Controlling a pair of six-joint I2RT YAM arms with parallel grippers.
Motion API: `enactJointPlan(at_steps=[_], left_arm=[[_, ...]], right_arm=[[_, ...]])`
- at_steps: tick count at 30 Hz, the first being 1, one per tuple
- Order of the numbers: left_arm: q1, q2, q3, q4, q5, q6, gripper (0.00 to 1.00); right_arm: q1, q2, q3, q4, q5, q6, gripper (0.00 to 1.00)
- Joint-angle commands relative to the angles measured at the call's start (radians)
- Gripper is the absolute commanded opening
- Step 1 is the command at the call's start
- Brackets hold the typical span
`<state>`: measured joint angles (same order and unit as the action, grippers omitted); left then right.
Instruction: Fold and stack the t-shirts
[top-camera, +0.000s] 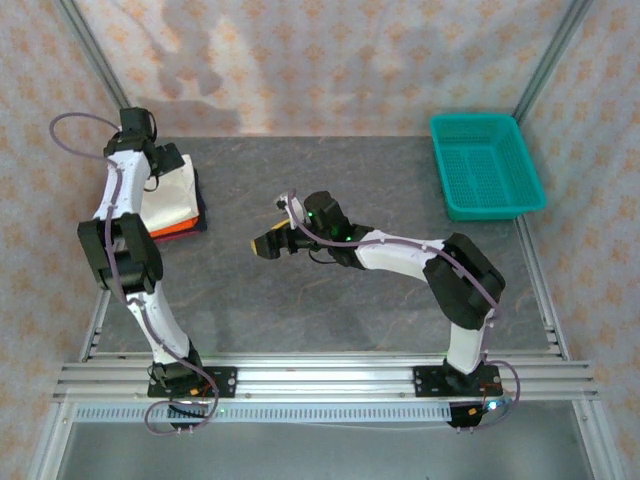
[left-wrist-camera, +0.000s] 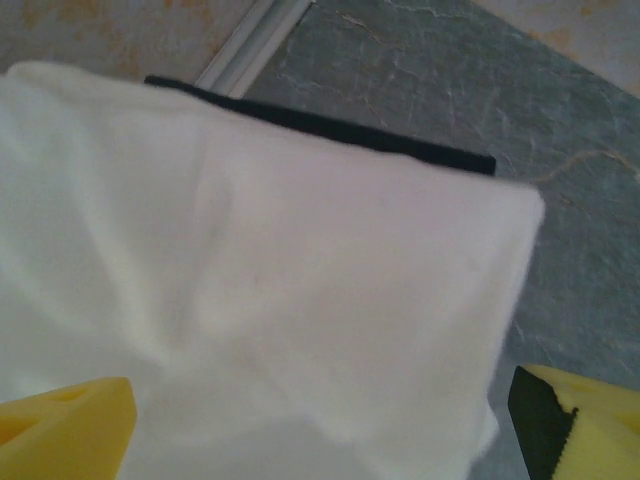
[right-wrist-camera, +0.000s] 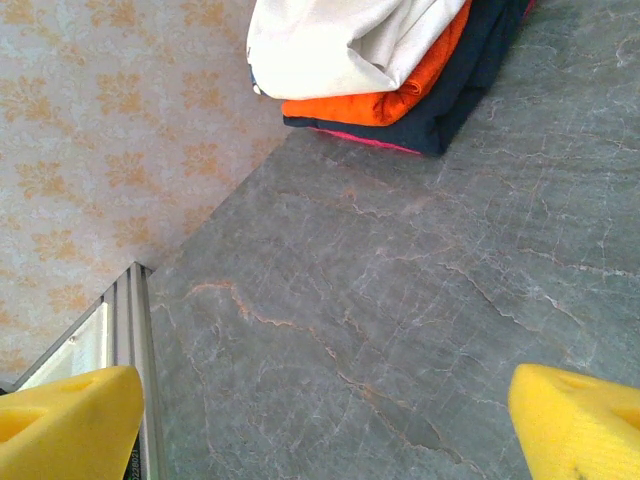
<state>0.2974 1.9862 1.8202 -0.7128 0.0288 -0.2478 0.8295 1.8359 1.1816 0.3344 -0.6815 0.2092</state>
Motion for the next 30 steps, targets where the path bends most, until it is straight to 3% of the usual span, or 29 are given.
enactJointPlan(at_steps=[1,9,19,23,30], left_arm=[[0.009,0.116,0.091,-0.112,0.006,0.04,0.95],[-0.015,0.166,0.133,-0.14,0.107,0.068,0.95],[-0.037,-0.131,-0.022,0.0,0.131,0.054,1.0],[-0.087,-0.324,-0.179,0.113,0.106,0.037,1.0],[-0.288,-0.676,-0.631,0.373,-0.062,0.088,1.0]], right_arm=[[0.003,-0.007,0.006,0.049,-0.015,0.006,0.94],[0.002,-0.005,0.009,0.046,-0.015,0.01,0.94],[-0.03,-0.091,-0.071,0.052,0.064,-0.009,0.93],[-0.089,-0.154,-0.134,0.059,0.107,0.007,0.93],[-0.233,-0.364,-0.337,0.072,0.357,0.003,0.94]])
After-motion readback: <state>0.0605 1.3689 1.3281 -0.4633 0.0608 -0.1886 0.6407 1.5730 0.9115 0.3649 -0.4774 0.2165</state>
